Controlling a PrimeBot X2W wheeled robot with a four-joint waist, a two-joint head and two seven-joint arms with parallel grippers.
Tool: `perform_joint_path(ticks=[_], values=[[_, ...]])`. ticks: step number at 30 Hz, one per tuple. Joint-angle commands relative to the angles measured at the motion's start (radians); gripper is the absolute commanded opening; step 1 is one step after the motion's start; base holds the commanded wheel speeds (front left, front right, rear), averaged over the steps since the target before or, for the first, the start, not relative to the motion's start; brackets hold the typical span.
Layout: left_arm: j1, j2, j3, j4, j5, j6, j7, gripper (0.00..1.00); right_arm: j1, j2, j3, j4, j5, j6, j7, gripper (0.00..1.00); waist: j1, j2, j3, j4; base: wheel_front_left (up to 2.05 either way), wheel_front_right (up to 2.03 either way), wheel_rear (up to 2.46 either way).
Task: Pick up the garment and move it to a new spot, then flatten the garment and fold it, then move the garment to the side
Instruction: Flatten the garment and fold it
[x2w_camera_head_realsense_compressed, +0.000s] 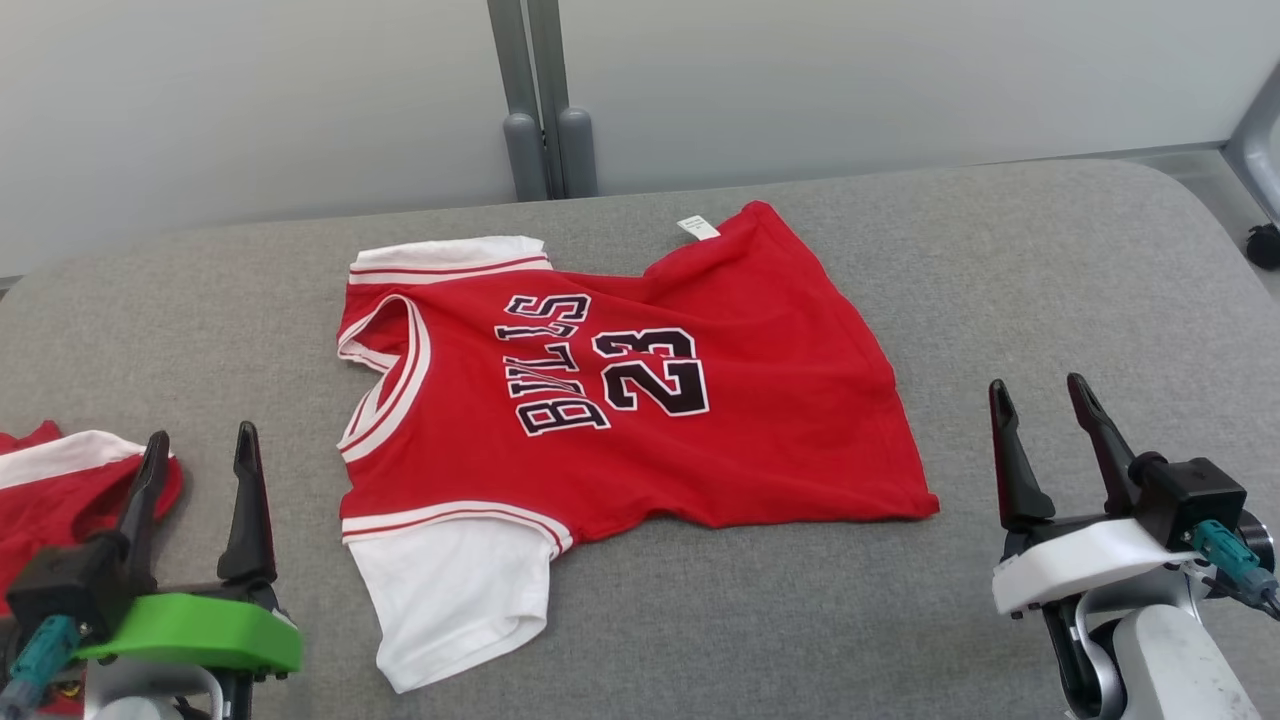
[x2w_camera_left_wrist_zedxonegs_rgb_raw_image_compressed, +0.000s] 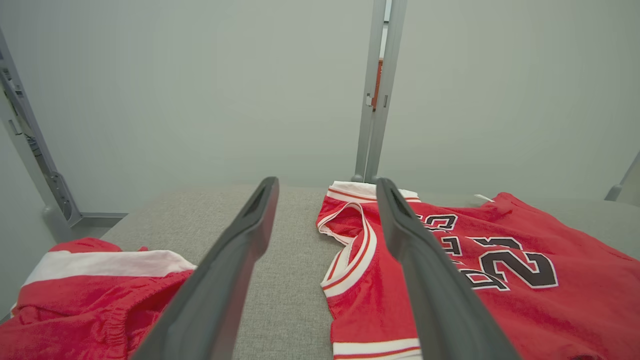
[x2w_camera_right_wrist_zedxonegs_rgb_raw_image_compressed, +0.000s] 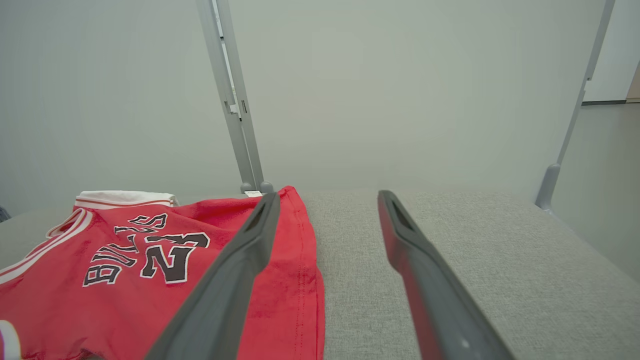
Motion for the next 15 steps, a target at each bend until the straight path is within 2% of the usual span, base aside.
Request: perform_joint_path(ticks=[1, 6, 15], values=[[0.036, -0.028, 0.026, -0.028, 0.015, 0.008, 0.000, 1.00, 0.016, 0.003, -0.001, -0.013, 0.002, -0.001, -0.004, 1.00, 0.0001, 0.0000, -0.008, 0.010, 0.00, 0.00, 0.00], [0.126, -0.083, 0.057, -0.060, 0.074, -0.019, 0.000, 1.00, 0.047, -0.006, 0.014, -0.029, -0.008, -0.001, -0.004, 1.00, 0.0001, 0.0000, -0.008, 0.015, 0.00, 0.00, 0.00], [0.170, -0.158, 0.102, -0.047, 0.127, -0.066, 0.000, 1.00, 0.081, -0.011, 0.012, -0.037, -0.015, -0.001, -0.004, 1.00, 0.0001, 0.0000, 0.000, 0.006, 0.00, 0.00, 0.00]])
